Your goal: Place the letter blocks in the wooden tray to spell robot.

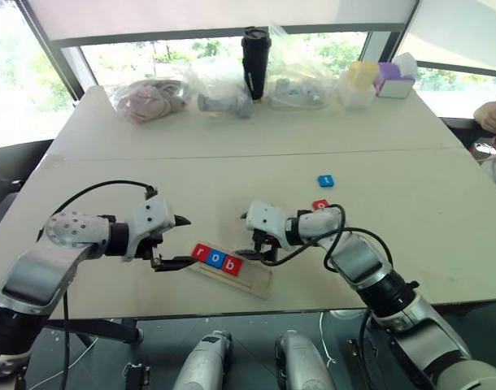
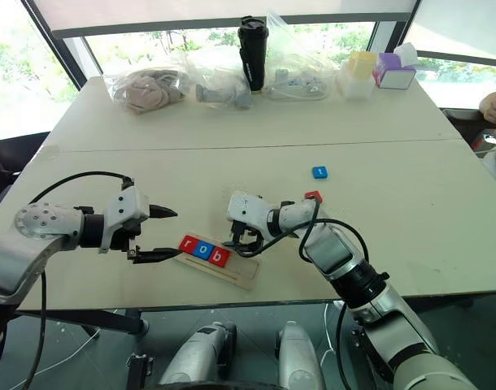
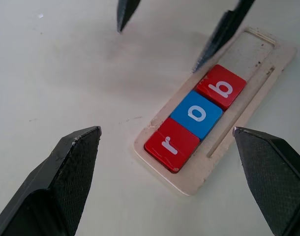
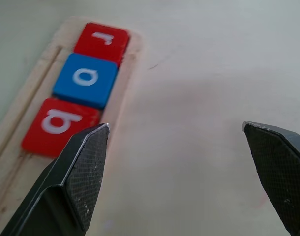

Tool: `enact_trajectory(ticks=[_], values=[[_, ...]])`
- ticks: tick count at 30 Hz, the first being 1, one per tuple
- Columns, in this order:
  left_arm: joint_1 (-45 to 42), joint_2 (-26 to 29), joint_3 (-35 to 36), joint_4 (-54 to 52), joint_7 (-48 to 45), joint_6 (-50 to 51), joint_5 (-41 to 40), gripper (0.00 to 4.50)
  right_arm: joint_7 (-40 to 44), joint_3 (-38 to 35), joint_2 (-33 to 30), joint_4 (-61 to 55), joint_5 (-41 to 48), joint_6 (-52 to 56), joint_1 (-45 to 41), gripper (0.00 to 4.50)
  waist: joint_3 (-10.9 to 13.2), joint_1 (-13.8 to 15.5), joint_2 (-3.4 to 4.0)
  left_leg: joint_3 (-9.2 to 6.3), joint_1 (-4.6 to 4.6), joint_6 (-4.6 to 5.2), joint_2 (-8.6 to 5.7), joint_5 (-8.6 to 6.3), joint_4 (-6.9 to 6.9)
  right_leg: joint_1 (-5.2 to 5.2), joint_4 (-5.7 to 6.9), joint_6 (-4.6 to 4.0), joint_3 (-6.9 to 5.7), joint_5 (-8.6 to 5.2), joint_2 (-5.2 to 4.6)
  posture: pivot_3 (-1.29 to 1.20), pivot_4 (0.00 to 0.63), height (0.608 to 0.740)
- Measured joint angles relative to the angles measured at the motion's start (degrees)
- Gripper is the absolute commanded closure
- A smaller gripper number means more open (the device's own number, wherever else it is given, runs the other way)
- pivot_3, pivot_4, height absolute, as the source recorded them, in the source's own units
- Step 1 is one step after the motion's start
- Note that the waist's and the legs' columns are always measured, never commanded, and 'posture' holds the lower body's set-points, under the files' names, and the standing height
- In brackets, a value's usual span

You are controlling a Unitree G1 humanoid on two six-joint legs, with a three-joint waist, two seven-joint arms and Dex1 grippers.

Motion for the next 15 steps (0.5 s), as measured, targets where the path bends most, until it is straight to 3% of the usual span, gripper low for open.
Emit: enact_trajectory(ticks=[7,15], values=[[0.0,-0.31,-0.11,0.08,-0.01,0.0,0.01,0.0,-9.72,-18.06,-0.1,3.5,3.87,1.06,-5.73,0.06,0.0,0.17,0.0,0.0,-0.01,0.0,0.0,0.0,-0.06,0.0,-0.02,0.11,0.01,0.08,0.0,0.0,0.15,0.74],[1.19,-1.3,0.03,-0.68,0.28,0.14,-0.9,0.0,-18.25,-33.55,-3.07,-7.14,8.8,20.2,6.08,0.06,0.0,0.0,0.02,0.03,-0.03,0.02,0.0,-0.01,-0.08,-0.05,0.0,-0.09,0.11,-0.03,-0.07,0.0,0.15,0.74]])
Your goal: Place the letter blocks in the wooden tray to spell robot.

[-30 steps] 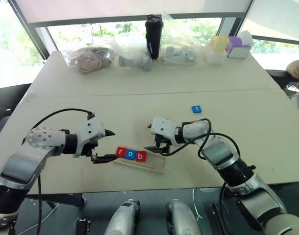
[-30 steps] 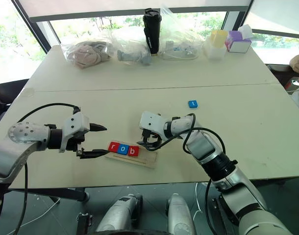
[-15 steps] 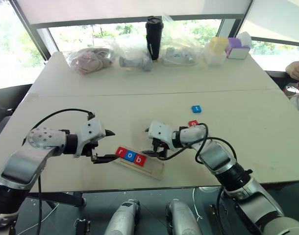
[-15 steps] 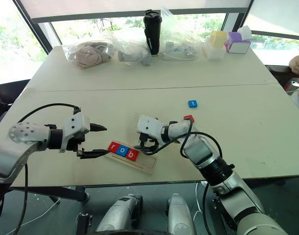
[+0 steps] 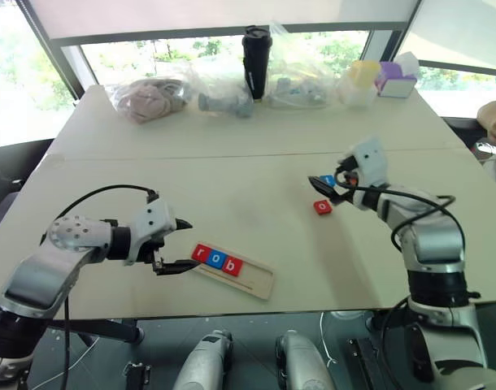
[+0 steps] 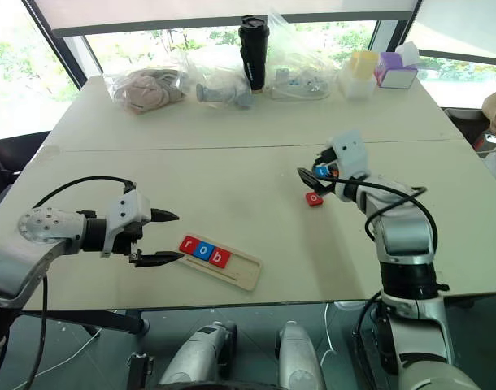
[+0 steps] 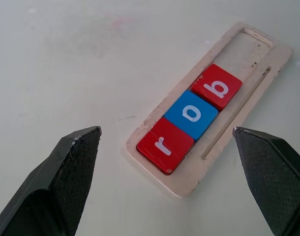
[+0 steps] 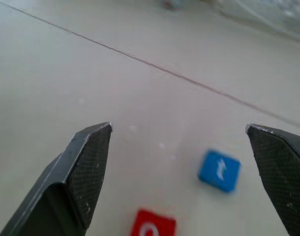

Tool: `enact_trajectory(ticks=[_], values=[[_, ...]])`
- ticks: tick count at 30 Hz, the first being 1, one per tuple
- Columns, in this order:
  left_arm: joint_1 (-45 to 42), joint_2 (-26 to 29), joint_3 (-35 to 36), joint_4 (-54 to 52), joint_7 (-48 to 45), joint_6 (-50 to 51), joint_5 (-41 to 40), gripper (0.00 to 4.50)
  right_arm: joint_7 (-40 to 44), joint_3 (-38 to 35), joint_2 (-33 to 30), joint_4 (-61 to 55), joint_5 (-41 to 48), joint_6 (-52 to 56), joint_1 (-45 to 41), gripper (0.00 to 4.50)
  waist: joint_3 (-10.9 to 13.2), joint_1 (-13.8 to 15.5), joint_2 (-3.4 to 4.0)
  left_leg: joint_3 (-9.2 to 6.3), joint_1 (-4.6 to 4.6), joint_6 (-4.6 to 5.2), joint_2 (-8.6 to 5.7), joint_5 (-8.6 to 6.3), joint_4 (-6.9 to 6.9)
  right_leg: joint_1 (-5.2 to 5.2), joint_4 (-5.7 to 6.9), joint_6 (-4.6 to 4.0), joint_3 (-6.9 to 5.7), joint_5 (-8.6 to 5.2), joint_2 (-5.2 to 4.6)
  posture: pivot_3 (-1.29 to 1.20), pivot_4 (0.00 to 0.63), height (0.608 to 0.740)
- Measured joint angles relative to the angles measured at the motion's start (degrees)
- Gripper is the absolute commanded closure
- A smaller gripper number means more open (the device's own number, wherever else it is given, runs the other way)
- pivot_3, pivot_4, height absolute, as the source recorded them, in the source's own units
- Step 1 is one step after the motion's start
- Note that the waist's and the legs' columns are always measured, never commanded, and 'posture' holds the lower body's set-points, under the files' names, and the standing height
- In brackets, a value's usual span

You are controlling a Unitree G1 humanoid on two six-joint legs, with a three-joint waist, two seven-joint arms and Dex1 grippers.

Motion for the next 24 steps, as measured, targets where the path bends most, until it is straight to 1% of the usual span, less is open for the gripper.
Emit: enact_trajectory(ticks=[3,6,9,15,17,19,20,22,23,24], values=[[-0.05,-0.74,0.02,-0.72,0.3,0.21,-0.5,0.0,-4.66,-2.11,0.39,-3.68,0.03,7.78,4.02,0.06,-0.01,-0.09,0.01,0.02,0.01,0.0,0.05,0.0,0.02,0.01,0.01,-0.03,0.03,-0.01,0.03,0.0,0.15,0.74],[-0.51,-0.77,-0.08,-0.49,0.26,0.13,-0.33,0.0,-8.73,-2.86,4.21,-4.1,0.28,12.65,5.58,0.06,-0.01,-0.14,0.01,0.04,0.02,0.0,0.06,0.01,0.03,0.01,0.01,-0.05,0.06,0.0,0.05,0.0,0.15,0.74],[-1.26,-0.95,-0.52,0.37,-0.03,-0.06,-0.2,0.0,-11.32,-1.79,8.17,-4.92,1.35,15.46,5.37,0.06,-0.01,-0.08,0.02,0.06,0.02,0.01,0.07,0.01,0.03,0.0,0.0,-0.06,0.07,0.01,0.07,0.0,0.15,0.74],[-1.67,-1.07,-0.7,1.03,-0.22,-0.18,0.01,0.0,-14.46,1.8,10.3,-4.12,1.57,16.02,4.9,0.06,-0.01,0.1,0.02,0.1,0.0,0.0,0.07,0.01,0.03,0.02,-0.1,-0.04,0.07,0.01,0.06,0.0,0.15,0.74],[-1.66,-1.19,-0.77,1.0,-0.14,-0.18,0.15,0.0,-15.51,3.19,10.35,-2.77,1.14,14.98,4.15,0.59,-0.02,0.03,0.01,0.1,0.02,0.0,0.07,0.0,0.04,0.03,-0.09,-0.05,0.07,0.01,0.07,0.0,0.15,0.74],[-1.63,-1.19,-0.77,0.95,-0.06,-0.17,0.22,0.0,-16.4,3.75,9.89,-2.2,0.59,14.37,4.04,1.34,-0.02,0.02,0.01,0.1,0.03,0.0,0.07,0.0,0.04,0.03,-0.07,-0.06,0.07,0.01,0.07,0.0,0.15,0.74],[-1.58,-1.19,-0.78,0.95,-0.03,-0.17,0.25,0.0,-16.73,3.89,9.66,-2.12,0.48,14.23,4.04,1.93,-0.02,0.01,0.01,0.1,0.03,0.0,0.07,0.0,0.03,0.03,-0.07,-0.06,0.07,0.01,0.07,0.0,0.15,0.74],[-1.57,-1.22,-0.78,0.93,0.19,-0.15,0.3,0.0,-17.34,4.33,9.41,-2.13,0.24,13.96,4.06,2.96,-0.02,-0.03,0.01,0.1,0.03,0.0,0.08,0.0,0.02,0.02,-0.08,-0.06,0.07,0.01,0.08,0.0,0.15,0.74],[-1.57,-1.27,-0.79,0.92,0.3,-0.15,0.35,0.0,-17.61,4.75,9.27,-2.25,0.03,13.84,4.07,3.36,-0.02,-0.03,0.01,0.1,0.03,0.0,0.08,0.0,0.01,0.02,-0.08,-0.06,0.07,0.01,0.08,0.0,0.15,0.74],[-1.57,-1.43,-0.84,0.92,0.4,-0.14,0.4,0.0,-17.9,4.9,9.16,-2.29,-0.02,13.82,4.08,3.35,-0.02,0.01,0.01,0.1,0.02,0.0,0.08,0.0,0.02,0.02,-0.08,-0.06,0.07,0.01,0.08,0.0,0.15,0.74]])
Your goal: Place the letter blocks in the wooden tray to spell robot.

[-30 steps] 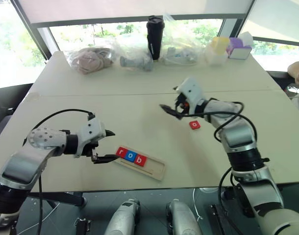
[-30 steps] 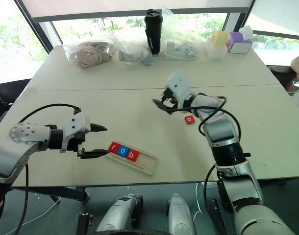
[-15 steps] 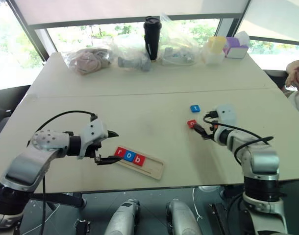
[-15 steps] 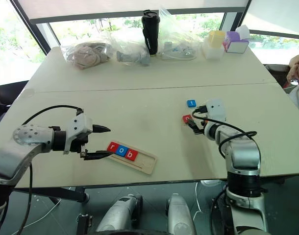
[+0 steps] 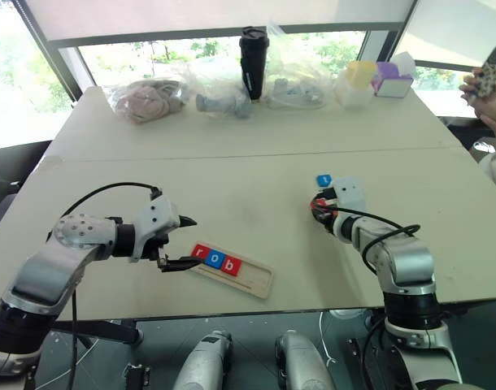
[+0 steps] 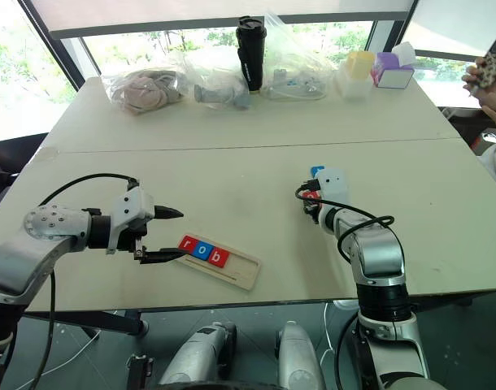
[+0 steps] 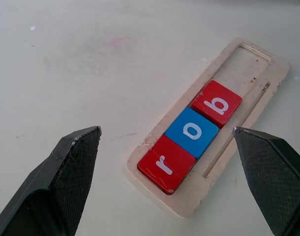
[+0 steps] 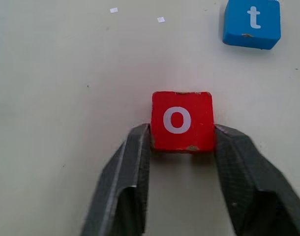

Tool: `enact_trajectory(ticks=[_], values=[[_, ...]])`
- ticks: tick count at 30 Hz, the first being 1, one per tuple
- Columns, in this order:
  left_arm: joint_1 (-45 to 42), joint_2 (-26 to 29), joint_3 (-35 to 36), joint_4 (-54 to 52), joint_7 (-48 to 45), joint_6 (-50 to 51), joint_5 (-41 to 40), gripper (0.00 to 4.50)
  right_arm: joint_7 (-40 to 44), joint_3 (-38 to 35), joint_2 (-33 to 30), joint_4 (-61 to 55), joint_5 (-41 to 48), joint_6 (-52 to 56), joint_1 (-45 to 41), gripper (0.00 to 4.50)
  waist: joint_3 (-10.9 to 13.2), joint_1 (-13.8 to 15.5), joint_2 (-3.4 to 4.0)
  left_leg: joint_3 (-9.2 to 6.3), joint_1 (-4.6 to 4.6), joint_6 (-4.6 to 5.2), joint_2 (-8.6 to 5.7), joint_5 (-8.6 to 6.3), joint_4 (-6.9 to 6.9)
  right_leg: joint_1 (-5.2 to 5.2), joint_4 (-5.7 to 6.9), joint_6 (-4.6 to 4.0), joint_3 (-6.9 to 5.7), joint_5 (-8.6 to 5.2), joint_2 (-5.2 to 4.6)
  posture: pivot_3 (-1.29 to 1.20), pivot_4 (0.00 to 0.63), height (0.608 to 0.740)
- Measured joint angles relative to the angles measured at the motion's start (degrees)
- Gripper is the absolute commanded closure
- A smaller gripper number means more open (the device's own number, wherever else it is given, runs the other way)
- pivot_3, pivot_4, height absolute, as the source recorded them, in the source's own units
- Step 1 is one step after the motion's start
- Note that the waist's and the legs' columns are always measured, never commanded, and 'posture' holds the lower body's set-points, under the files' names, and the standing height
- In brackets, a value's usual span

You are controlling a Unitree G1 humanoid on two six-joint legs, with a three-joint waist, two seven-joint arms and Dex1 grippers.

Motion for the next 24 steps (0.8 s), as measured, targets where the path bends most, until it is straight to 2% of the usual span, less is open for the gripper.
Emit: enact_trajectory(ticks=[7,11,13,16,20,24], values=[[-0.46,-1.75,-2.49,0.06,-0.04,0.03,0.49,0.0,-1.25,-1.71,-0.14,-0.9,0.4,-0.4,1.0,3.35,0.0,0.21,0.0,0.0,-0.02,0.0,0.0,0.0,0.02,0.01,-0.01,0.0,0.0,0.0,0.0,0.0,0.15,0.74],[-1.73,-1.84,-2.84,0.81,-1.11,-0.15,0.59,0.0,1.44,-8.08,-5.66,-13.9,3.64,8.68,6.8,3.35,0.02,0.38,0.04,0.0,-0.1,0.05,-0.02,-0.03,-0.01,-0.03,-0.05,0.1,-0.02,-0.06,-0.04,0.0,0.15,0.74],[-2.55,-2.05,-3.41,1.82,-1.47,-0.46,0.79,0.0,1.75,-13.9,-3.7,-21.12,4.75,17.95,6.78,3.35,0.02,0.08,0.03,0.0,-0.08,0.05,0.01,-0.03,-0.01,-0.04,-0.02,0.09,-0.01,-0.06,-0.02,0.0,0.15,0.74],[-3.56,-2.76,-4.03,2.91,-1.96,-1.5,1.29,0.0,1.14,-15.76,-2.11,-29.64,5.91,27.17,9.98,3.35,0.01,0.03,0.03,-0.01,-0.05,0.03,0.13,-0.05,-0.03,-0.04,-0.01,0.05,-0.02,-0.07,0.07,0.0,0.15,0.74],[-4.3,-3.93,-4.67,5.18,-2.44,-2.59,2.09,0.0,-1.61,-13.28,3.73,-36.41,7.71,28.88,16.84,3.35,0.0,-0.02,0.05,0.01,-0.07,-0.06,0.15,-0.1,-0.02,-0.05,-0.05,0.03,0.02,-0.06,0.05,0.0,0.15,0.74],[-5.8,-4.6,-5.46,6.03,-3.03,-3.63,2.73,0.0,-4.61,-9.69,7.05,-39.87,9.26,28.88,18.51,3.35,0.0,0.05,0.04,0.06,-0.08,-0.11,0.14,-0.13,-0.03,-0.04,-0.14,0.0,-0.01,-0.04,0.0,0.0,0.15,0.74]])
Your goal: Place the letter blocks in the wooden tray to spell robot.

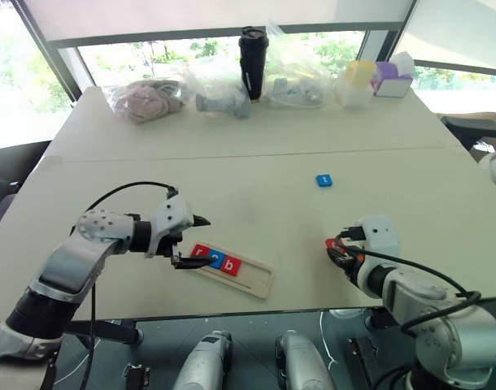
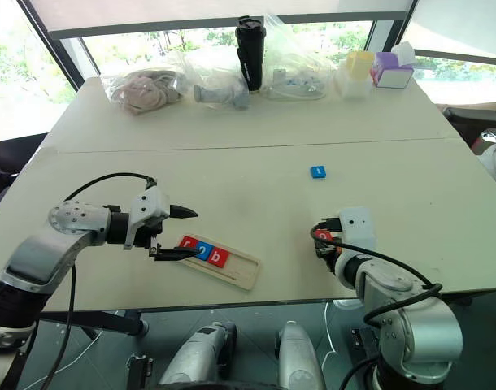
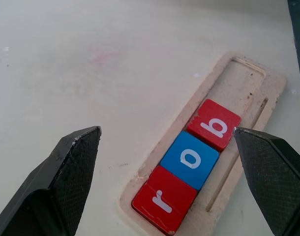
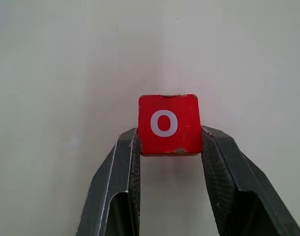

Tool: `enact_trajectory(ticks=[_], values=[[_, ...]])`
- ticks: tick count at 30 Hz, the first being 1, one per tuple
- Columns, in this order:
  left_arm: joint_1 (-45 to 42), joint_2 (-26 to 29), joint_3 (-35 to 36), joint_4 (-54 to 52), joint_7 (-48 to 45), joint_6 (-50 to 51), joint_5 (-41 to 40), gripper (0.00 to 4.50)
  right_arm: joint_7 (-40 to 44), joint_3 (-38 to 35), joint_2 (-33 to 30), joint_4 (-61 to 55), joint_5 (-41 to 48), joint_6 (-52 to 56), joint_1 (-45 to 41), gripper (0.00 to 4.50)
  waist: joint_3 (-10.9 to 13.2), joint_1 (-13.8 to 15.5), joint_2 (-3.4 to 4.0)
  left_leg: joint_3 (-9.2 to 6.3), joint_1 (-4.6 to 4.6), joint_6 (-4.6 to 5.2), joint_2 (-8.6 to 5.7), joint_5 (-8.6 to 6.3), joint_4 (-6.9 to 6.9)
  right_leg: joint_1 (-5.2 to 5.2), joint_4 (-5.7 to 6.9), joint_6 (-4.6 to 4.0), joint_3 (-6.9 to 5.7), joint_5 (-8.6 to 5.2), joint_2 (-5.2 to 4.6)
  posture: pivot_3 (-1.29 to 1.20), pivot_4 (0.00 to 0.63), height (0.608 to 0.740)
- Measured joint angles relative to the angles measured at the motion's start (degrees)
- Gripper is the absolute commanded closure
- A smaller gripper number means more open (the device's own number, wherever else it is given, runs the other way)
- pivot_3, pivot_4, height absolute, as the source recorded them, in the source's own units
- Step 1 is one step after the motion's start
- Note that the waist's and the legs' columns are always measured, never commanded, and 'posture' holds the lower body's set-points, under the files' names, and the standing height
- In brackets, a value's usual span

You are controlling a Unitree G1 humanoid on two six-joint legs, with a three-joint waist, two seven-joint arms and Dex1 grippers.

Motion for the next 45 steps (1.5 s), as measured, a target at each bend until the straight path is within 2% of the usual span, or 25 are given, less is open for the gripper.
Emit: enact_trajectory(ticks=[1,7,8,10,11,13,14,16,19,23,27,28,34,41,44,45], values=[[-0.08,-0.14,-0.11,0.56,-0.09,-0.18,0.3,0.0,-1.0,0.75,1.13,-0.24,0.27,0.0,0.43,3.35,0.0,0.01,0.0,0.0,0.0,0.0,0.0,0.0,-0.04,-0.01,-0.02,-0.01,0.0,0.01,0.0,0.0,0.15,0.74],[-0.13,-0.2,-0.65,1.56,-0.59,-1.09,1.27,0.0,-4.44,3.32,5.44,-0.28,2.21,0.0,0.97,0.24,0.0,0.01,0.0,0.0,-0.01,0.07,0.0,0.05,-0.23,-0.04,-0.22,-0.01,-0.01,0.02,0.01,0.0,0.15,0.74],[-0.13,-0.19,-0.65,1.55,-0.62,-1.18,1.5,0.0,-4.26,3.38,4.89,-0.28,3.02,0.0,1.0,0.11,0.0,0.01,0.01,0.0,-0.01,0.08,0.0,0.05,-0.25,-0.02,-0.27,-0.01,-0.02,0.03,0.01,0.0,0.15,0.74],[-0.12,-0.16,-0.64,1.58,-0.7,-1.26,1.63,0.0,-2.73,3.27,1.09,-0.29,5.06,0.0,0.85,0.11,0.0,0.01,0.01,0.0,-0.01,0.09,0.0,0.05,-0.26,0.02,-0.37,0.0,-0.04,0.03,0.01,0.0,0.15,0.74],[-0.12,-0.18,-0.66,1.58,-0.81,-1.33,1.66,0.0,0.2,3.16,-3.52,-0.36,6.81,-0.19,0.54,0.11,0.04,0.05,0.07,-0.01,-0.02,0.09,0.0,0.05,-0.23,0.08,-0.46,0.0,-0.11,0.04,0.01,0.0,0.15,0.74],[-0.05,0.08,-0.65,1.73,-1.15,-1.42,1.76,0.0,10.46,0.59,-19.7,-1.15,10.83,-3.74,-0.34,0.11,0.15,0.23,0.25,0.1,-0.08,0.18,-0.08,0.01,-0.16,0.17,-0.62,0.16,-0.22,0.09,-0.14,0.0,0.15,0.74],[0.02,0.38,-0.63,1.95,-1.36,-1.48,1.8,0.0,15.98,-2.39,-26.31,-1.19,11.78,-8.12,-0.19,0.11,0.14,0.25,0.23,0.1,-0.07,0.22,-0.07,-0.03,-0.14,0.29,-0.77,0.35,-0.38,0.03,-0.18,0.0,0.15,0.74],[0.0,0.56,-0.64,2.68,-1.73,-1.6,1.93,0.0,27.33,-7.08,-35.68,-0.58,12.65,-20.06,3.54,0.11,0.05,0.28,0.06,0.03,-0.04,0.31,0.03,-0.07,-0.17,0.42,-0.85,0.4,-0.65,0.01,-0.21,0.0,0.15,0.74],[-0.12,0.66,-0.65,3.32,-2.02,-1.75,2.26,0.0,40.08,-5.92,-44.24,8.09,9.07,-39.41,12.06,0.11,0.03,0.31,-0.1,0.01,-0.03,0.35,0.11,-0.12,-0.17,0.47,-0.91,0.21,-0.73,0.12,-0.19,0.0,0.15,0.74],[-1.01,0.92,-0.66,3.49,-2.51,-2.9,2.95,0.0,48.82,0.3,-45.77,21.96,3.71,-59.05,11.15,0.11,0.05,-0.09,-0.1,0.23,-0.02,0.36,0.18,-0.14,0.04,0.46,-0.89,0.19,-0.71,0.23,-0.28,0.0,0.15,0.74],[-0.45,2.56,-0.35,2.6,-3.94,-3.39,2.9,0.0,54.06,8.29,-45.6,32.48,-0.2,-71.69,4.26,0.11,0.07,-0.08,-0.11,0.25,-0.02,0.27,0.3,-0.19,0.1,0.43,-0.88,0.18,-0.78,0.24,-0.29,0.0,0.15,0.74],[0.1,3.61,-0.11,1.68,-4.51,-3.48,2.81,0.0,55.25,9.95,-45.39,35.29,-1.03,-73.95,2.0,0.11,0.08,-0.11,-0.11,0.26,-0.02,0.27,0.31,-0.19,0.09,0.41,-0.88,-0.05,-0.8,0.38,-0.3,0.0,0.15,0.74],[4.54,10.76,4.2,-6.06,-10.57,-2.21,-2.72,0.0,61.48,17.4,-43.9,48.27,-4.45,-83.84,-6.23,0.11,0.12,0.39,-0.06,0.26,-0.09,0.29,0.33,-0.18,-0.01,0.25,-0.88,-0.03,-0.81,0.36,-0.29,0.0,0.15,0.74],[4.79,10.89,3.83,-6.88,-11.39,-3.69,-3.21,0.0,64.43,21.31,-41.57,54.95,-6.38,-87.76,-9.97,0.11,0.12,0.26,-0.06,0.26,-0.06,0.28,0.33,-0.18,0.07,0.29,-0.8,-0.05,-0.8,0.38,-0.26,0.0,0.15,0.74],[4.79,10.34,3.4,-6.88,-10.86,-3.9,-2.97,0.0,64.91,21.89,-41.17,56.5,-6.7,-88.77,-11.25,0.97,0.12,0.21,-0.06,0.26,-0.05,0.28,0.33,-0.18,0.06,0.28,-0.81,-0.05,-0.79,0.38,-0.24,0.0,0.15,0.74],[4.79,10.05,3.39,-6.88,-10.66,-3.9,-2.94,0.0,64.92,21.99,-40.75,57.08,-6.93,-88.94,-11.71,1.51,0.12,0.19,-0.06,0.26,-0.05,0.29,0.33,-0.18,0.06,0.27,-0.8,-0.05,-0.79,0.38,-0.24,0.0,0.15,0.74]])
